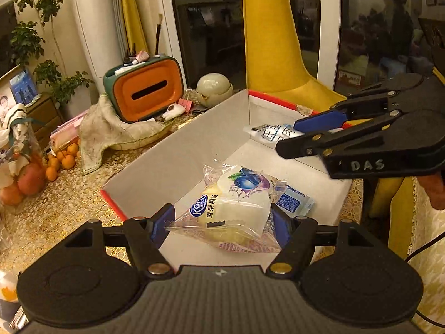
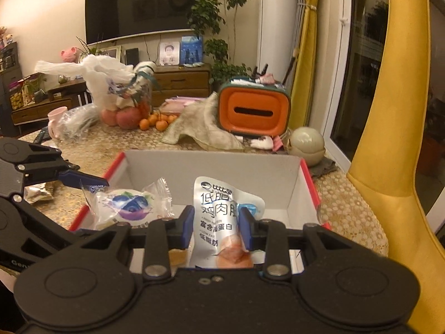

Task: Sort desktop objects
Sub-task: 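Carry the white bag and the chicken-breast packet with both tools into the red box, then open both tools to release the bag and packet into the box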

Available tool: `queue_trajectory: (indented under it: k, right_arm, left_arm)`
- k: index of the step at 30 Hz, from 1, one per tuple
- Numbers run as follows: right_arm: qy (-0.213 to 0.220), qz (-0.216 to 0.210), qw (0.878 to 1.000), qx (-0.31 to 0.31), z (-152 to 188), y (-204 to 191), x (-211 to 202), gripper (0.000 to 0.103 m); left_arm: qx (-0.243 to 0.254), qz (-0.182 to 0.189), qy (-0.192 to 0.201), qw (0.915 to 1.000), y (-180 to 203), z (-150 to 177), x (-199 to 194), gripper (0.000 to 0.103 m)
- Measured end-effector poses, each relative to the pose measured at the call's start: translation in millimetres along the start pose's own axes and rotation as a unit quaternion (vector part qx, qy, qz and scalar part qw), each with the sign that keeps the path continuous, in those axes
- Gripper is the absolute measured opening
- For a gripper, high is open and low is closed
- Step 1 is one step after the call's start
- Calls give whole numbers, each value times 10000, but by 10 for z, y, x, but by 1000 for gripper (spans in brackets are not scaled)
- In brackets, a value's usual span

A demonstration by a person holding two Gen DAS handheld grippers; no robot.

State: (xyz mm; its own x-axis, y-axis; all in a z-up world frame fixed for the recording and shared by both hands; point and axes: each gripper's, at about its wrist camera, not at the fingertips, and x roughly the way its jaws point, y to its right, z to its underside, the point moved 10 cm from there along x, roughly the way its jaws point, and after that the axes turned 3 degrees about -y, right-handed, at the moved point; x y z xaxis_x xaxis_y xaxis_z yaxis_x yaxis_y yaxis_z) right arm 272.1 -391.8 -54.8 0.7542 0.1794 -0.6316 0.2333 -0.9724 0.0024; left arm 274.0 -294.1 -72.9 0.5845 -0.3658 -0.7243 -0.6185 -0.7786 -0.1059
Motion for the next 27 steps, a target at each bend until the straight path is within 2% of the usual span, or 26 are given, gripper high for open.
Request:
queue_trajectory:
  k: [7, 13, 17, 22, 27]
  right_arm:
    - [-386, 64, 9991, 184, 80, 181, 346, 33]
    - [-711, 126, 9959, 546, 230, 366, 559, 33]
    - [-922, -28, 9926, 786, 308, 359, 615, 33]
    - [-1067, 55, 9914, 755, 368, 358, 674, 33]
    - [-1067, 115, 9914, 748, 372, 394, 650, 35]
  left_arm:
    - [-26, 127, -397, 9991, 42, -149, 355, 71]
    - [33, 202, -757, 9969, 82, -121, 628, 71]
    - [88, 291, -833, 9961, 130, -76, 691, 72]
    - [158, 482, -995, 9937, 222, -16, 734, 72]
    - [83, 524, -994, 9936, 219, -5, 719, 73]
